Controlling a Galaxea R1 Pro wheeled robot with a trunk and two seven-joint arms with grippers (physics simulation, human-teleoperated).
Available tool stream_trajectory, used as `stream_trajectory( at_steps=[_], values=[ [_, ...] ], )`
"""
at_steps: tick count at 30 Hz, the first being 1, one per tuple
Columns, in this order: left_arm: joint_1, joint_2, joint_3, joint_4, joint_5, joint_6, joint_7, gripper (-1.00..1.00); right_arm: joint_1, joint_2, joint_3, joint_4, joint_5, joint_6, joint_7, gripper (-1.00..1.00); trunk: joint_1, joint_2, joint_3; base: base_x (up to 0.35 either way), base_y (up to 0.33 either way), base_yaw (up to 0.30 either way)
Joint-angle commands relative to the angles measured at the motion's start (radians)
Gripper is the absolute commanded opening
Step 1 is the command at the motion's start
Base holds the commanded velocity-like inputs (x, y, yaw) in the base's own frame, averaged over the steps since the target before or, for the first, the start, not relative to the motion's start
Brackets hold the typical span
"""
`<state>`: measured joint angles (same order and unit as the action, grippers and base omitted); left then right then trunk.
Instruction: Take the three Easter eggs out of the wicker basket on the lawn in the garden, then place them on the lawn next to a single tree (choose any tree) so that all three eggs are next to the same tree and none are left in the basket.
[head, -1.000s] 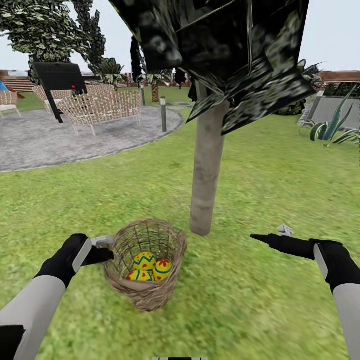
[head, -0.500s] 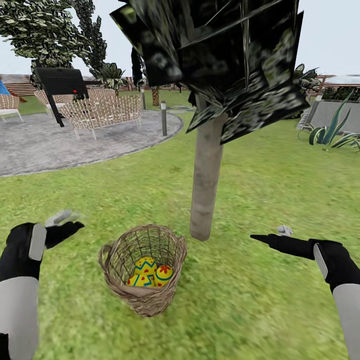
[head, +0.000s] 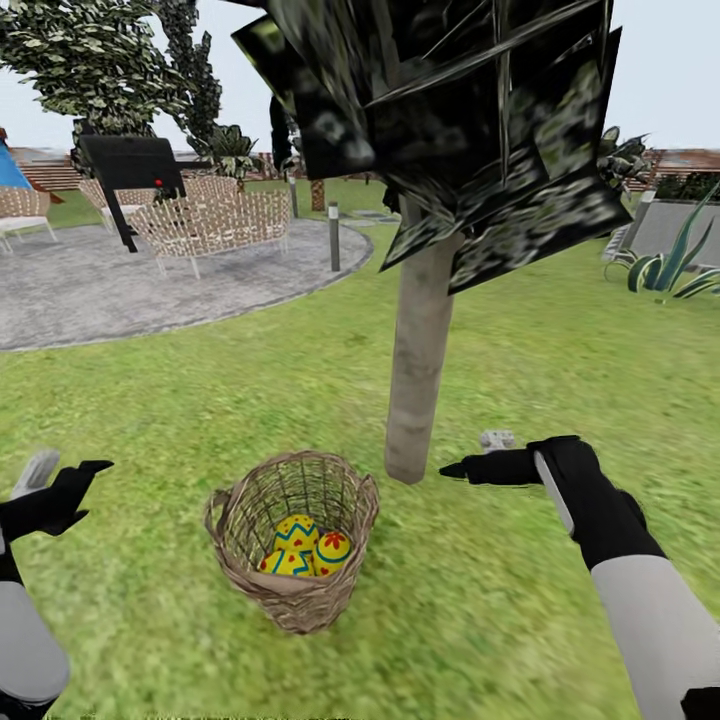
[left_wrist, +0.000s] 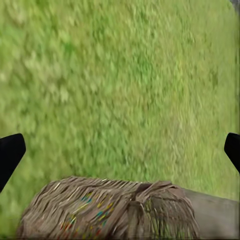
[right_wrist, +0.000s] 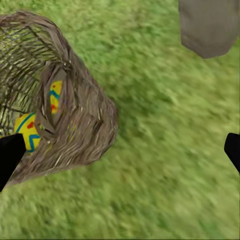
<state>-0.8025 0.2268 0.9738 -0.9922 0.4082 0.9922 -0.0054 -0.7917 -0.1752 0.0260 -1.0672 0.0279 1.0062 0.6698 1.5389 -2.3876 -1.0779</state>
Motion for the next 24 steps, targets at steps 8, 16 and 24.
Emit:
stream_trajectory(
  at_steps=[8, 16, 24],
  values=[
    [-0.001, -0.015, 0.001, 0.03, -0.001, 0.003, -0.013, 1.0, 0.015, 0.004, 0.002, -0.181, -0.078, 0.005, 0.008, 1.0, 0.0, 0.0, -0.011, 0.0, 0.0, 0.198],
    [-0.001, 0.012, -0.001, 0.064, 0.0, 0.005, -0.024, 1.0, 0.034, 0.118, 0.004, -0.237, -0.069, 0.005, -0.003, 1.0, 0.0, 0.0, -0.021, 0.0, 0.0, 0.192],
    [-0.001, 0.009, -0.001, 0.065, 0.0, 0.005, -0.025, 1.0, 0.046, 0.14, 0.282, -0.215, -0.042, 0.0, -0.172, 1.0, 0.0, 0.0, -0.024, 0.0, 0.0, 0.055]
  ],
)
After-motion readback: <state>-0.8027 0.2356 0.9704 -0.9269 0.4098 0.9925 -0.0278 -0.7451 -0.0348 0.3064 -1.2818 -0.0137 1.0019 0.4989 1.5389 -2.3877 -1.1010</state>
